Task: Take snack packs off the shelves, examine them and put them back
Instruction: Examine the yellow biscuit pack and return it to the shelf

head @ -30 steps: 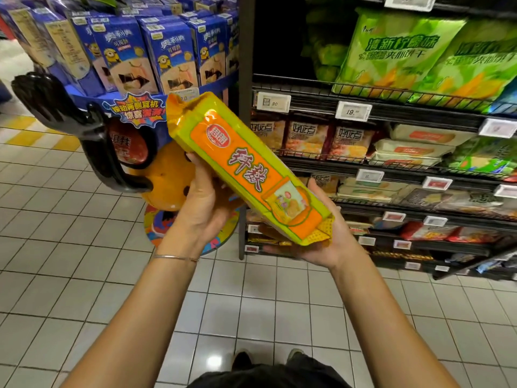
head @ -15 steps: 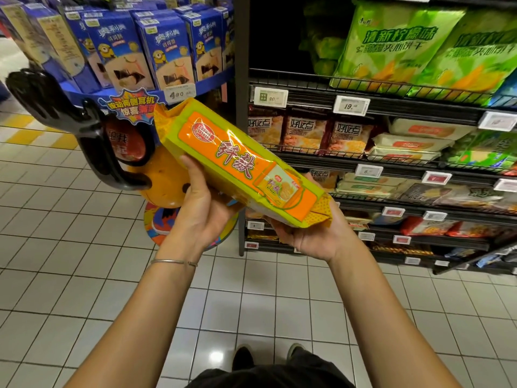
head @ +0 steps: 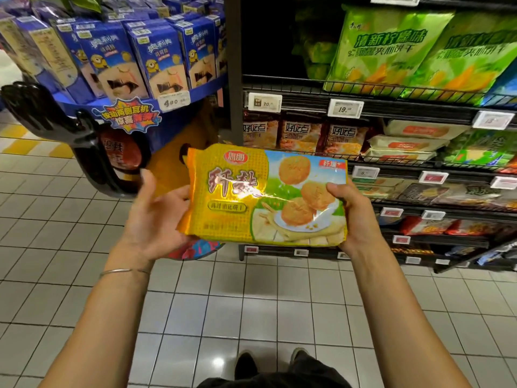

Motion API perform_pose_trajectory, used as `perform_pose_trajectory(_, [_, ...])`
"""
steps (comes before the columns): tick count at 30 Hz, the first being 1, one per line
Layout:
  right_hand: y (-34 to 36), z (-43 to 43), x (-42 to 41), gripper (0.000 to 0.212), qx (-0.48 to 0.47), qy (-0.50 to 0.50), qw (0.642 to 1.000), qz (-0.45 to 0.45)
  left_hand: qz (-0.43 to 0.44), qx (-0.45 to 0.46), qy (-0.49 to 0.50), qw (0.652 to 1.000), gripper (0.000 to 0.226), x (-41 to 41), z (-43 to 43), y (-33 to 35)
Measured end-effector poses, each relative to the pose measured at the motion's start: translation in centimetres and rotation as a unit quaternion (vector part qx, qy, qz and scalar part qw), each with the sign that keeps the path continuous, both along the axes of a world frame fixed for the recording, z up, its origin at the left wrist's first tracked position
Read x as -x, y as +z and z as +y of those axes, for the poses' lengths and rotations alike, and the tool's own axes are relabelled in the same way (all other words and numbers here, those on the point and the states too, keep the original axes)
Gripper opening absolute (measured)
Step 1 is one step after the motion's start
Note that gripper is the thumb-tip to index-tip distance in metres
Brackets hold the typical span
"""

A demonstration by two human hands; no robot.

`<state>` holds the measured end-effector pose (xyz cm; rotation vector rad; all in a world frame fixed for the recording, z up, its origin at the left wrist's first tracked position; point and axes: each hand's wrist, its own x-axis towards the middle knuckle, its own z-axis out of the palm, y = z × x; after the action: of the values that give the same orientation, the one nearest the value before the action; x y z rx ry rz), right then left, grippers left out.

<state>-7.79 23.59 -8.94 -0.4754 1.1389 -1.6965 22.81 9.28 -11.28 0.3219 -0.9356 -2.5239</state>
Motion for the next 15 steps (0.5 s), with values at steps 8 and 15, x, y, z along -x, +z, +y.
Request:
perform_pose_trajectory(8, [0.6,0.1,0.1,0.068,0.022,0.04,0.993,0.105,-0.302,0.167,0.164,0.924,0.063,4.4,1.6,0.6])
perform_pose_trajectory(15, [1.6,-0.7,0.1,0.06,0.043,0.082,0.996,-0.011,-0.216,-0.119,-0.033,0.968,0.051,6.1,3.9,-1.7])
